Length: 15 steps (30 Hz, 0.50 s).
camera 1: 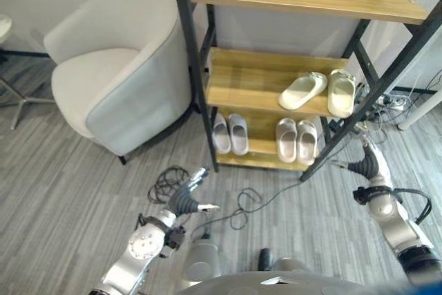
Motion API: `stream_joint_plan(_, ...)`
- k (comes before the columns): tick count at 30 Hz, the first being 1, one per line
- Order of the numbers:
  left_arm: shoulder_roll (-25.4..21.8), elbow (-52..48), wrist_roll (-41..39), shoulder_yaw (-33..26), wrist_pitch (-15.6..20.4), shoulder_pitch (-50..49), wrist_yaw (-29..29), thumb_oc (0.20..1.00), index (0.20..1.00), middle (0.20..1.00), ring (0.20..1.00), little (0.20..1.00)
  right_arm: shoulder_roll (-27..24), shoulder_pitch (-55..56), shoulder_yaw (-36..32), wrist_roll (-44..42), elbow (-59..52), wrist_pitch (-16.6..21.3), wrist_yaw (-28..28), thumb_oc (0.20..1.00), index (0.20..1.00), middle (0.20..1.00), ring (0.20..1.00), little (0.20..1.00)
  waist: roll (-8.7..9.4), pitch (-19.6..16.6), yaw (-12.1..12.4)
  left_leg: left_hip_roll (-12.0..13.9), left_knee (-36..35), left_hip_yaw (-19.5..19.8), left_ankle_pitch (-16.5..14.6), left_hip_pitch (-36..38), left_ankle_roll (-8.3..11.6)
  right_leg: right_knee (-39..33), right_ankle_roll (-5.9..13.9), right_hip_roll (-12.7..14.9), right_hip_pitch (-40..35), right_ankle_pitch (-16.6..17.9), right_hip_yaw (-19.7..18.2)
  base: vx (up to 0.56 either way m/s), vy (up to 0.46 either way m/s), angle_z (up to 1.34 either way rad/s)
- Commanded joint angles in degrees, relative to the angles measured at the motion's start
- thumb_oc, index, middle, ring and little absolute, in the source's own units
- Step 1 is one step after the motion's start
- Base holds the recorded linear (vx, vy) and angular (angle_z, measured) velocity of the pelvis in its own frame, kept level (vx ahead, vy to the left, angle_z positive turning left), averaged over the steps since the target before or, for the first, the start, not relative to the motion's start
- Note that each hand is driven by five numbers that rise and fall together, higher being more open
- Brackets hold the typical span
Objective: Arrange the slippers neatly on the shoe rack.
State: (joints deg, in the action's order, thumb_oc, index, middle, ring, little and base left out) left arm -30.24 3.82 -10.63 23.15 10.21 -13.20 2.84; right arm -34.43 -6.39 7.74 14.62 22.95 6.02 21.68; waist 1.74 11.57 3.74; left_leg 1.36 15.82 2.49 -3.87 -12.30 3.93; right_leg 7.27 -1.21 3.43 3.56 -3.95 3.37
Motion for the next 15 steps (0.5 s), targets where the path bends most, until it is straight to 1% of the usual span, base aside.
stream_joint_plan(1,-0.7,-2.0,0.5,0.8,2.3,-0.6,2.2,1.000,1.000,1.000,1.000,1.000,-2.3,-5.0,0.8,-2.4,0.8,0.8,1.5,1.000,1.000,1.000,1.000,1.000,-1.04,-2.0,2.5,0.0,-7.1,0.0,7.7,-3.8,-1.73,0.5,4.62,-4.4,-8.6,-7.2,-0.1,0.22,0.062,-0.58)
stream_joint_plan(2,-0.9,-1.9,0.6,1.1,2.4,-0.4,2.3,1.000,1.000,1.000,1.000,1.000,-2.4,-5.4,0.5,-2.6,1.9,0.8,2.1,1.000,1.000,1.000,1.000,1.000,-0.80,-2.4,2.6,-0.8,-6.7,0.3,7.9,-3.6,-1.73,0.5,4.82,-4.0,-8.8,-7.3,0.0,0.22,0.065,-0.55)
stream_joint_plan(3,-0.9,-1.9,0.6,1.2,2.4,-0.4,2.3,1.000,1.000,1.000,1.000,1.000,-2.4,-5.5,0.5,-2.6,2.1,0.9,2.1,1.000,1.000,1.000,1.000,1.000,-0.74,-2.4,2.5,-0.9,-6.6,0.4,7.9,-3.7,-1.75,0.5,4.85,-4.0,-8.8,-7.4,0.1,0.18,0.052,-0.34)
stream_joint_plan(4,-0.9,-1.7,0.5,1.2,2.1,-0.3,2.2,1.000,1.000,1.000,1.000,1.000,-2.2,-6.4,0.3,-2.5,1.4,0.4,2.1,1.000,1.000,1.000,1.000,1.000,-0.13,-3.5,2.3,-1.4,-7.1,0.4,7.0,-2.9,-2.18,0.0,5.13,-3.3,-8.8,-7.3,-0.1,0.12,0.036,-0.01)
stream_joint_plan(6,-0.9,-1.5,0.7,1.6,2.0,-0.2,2.4,1.000,1.000,1.000,1.000,1.000,-2.4,-6.7,0.0,-2.4,0.9,-0.1,1.9,1.000,1.000,1.000,1.000,1.000,0.18,-4.3,2.2,-1.7,-7.7,0.2,6.7,-2.2,-2.60,-0.3,5.42,-2.7,-8.8,-7.4,-0.4,0.17,0.052,0.02)
stream_joint_plan(8,-1.2,-2.1,0.9,2.2,2.0,-0.1,2.4,1.000,1.000,1.000,1.000,1.000,-2.9,-8.5,0.3,-3.1,2.8,-0.4,2.1,1.000,1.000,1.000,1.000,1.000,0.20,-5.0,2.2,-2.2,-8.6,0.0,6.3,-1.4,-3.08,-1.0,5.90,-1.7,-8.8,-7.2,-0.9,0.15,0.072,0.03)
stream_joint_plan(12,-1.3,-2.4,0.2,2.9,1.9,-0.4,1.4,1.000,1.000,1.000,1.000,1.000,-3.9,-14.8,3.0,-4.9,9.1,-1.3,2.8,1.000,1.000,1.000,1.000,1.000,0.10,-5.3,3.2,-3.3,-9.3,-0.3,5.2,-1.5,-4.04,-2.4,7.23,0.0,-8.1,-6.1,-1.2,0.07,0.094,-0.05)
stream_joint_plan(14,-1.3,-2.1,0.1,2.9,1.7,-0.5,1.2,1.000,1.000,1.000,1.000,1.000,-3.9,-16.1,3.6,-5.1,10.3,-1.5,3.1,1.000,1.000,1.000,1.000,1.000,0.16,-5.2,3.5,-3.5,-9.1,-0.5,4.8,-1.7,-4.36,-1.9,7.61,0.4,-7.7,-6.1,-1.3,0.05,0.083,-0.10)
stream_joint_plan(15,-1.5,-2.1,0.0,2.7,1.7,-0.5,1.1,1.000,1.000,1.000,1.000,1.000,-3.8,-16.7,3.7,-5.2,10.9,-1.7,3.1,1.000,1.000,1.000,1.000,1.000,0.23,-5.1,3.7,-3.6,-8.9,-0.5,4.2,-1.7,-4.75,-0.5,7.95,0.5,-7.2,-6.1,-1.2,0.08,0.078,-0.02)
